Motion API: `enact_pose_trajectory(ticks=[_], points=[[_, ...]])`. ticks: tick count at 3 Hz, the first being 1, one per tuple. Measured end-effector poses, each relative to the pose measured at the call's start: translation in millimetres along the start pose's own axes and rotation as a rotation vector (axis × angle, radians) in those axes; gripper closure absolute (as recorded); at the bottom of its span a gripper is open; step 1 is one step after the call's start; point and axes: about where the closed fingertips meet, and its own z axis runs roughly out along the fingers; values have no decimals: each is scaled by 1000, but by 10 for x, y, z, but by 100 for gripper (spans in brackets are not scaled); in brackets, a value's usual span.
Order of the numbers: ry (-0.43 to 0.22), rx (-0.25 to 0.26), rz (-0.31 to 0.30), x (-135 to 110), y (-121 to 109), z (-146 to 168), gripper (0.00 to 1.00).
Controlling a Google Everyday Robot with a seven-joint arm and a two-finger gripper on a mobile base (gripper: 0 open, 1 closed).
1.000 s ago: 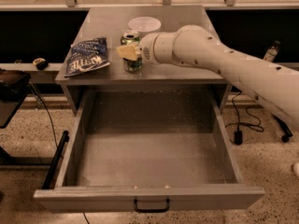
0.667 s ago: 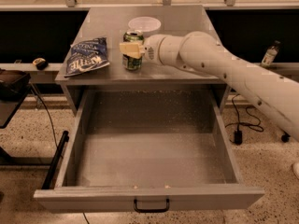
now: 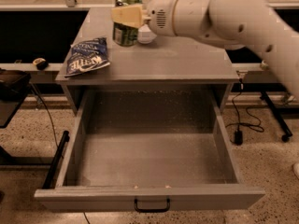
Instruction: Place green can into top drawer
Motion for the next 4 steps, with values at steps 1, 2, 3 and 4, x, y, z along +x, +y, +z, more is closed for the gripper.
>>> enact_pose_trajectory(ticks=[1,2,3,4], points=[[64,-50,0,118,168,-28,100],[63,-51,0,158,166,-32,100],[41,-57,0,727,130,-128,100],[89,-37,-34,1485,235,-507,100]])
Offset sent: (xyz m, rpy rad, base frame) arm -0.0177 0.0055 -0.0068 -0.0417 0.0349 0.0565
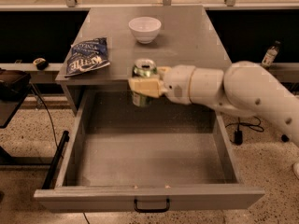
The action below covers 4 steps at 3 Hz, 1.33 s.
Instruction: Place green can into top drawer
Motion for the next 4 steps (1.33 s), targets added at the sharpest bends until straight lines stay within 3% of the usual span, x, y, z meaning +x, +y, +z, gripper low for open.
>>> enact_pose_trajectory(ticks=[1,2,3,4], points=[[40,35,24,406,-47,-225,100],[46,17,38,595,-87,-108,100],[45,-55,27,1237,113,86,100],[30,-98,53,1618,139,181,100]])
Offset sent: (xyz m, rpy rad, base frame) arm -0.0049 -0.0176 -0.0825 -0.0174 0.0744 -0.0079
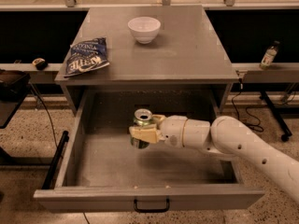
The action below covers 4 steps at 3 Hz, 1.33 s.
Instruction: Place green can into top drawer
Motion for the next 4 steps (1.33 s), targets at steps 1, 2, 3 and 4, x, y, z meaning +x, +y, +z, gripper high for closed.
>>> enact_pose_trajectory(ticks=[1,2,3,4], points=[[18,14,-36,-67,64,-41,100],[83,8,-106,-4,-46,12,100],[183,-98,-240,259,-167,500,100],[210,-193,-310,550,-233,851,100]])
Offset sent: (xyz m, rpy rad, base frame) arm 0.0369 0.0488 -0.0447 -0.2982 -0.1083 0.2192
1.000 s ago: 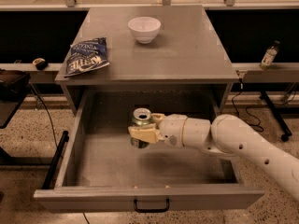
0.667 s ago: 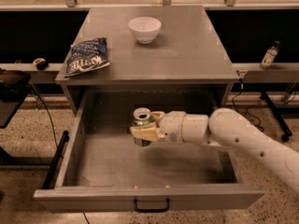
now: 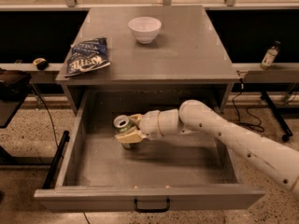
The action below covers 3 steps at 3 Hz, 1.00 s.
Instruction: Place green can into top drawer
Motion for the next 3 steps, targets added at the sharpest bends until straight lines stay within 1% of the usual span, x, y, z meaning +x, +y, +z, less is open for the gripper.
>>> enact_pose_trajectory(ticks=[1,3], points=[[1,-13,-9,-1,-6,40,85],[1,-13,-9,-1,-6,40,38]])
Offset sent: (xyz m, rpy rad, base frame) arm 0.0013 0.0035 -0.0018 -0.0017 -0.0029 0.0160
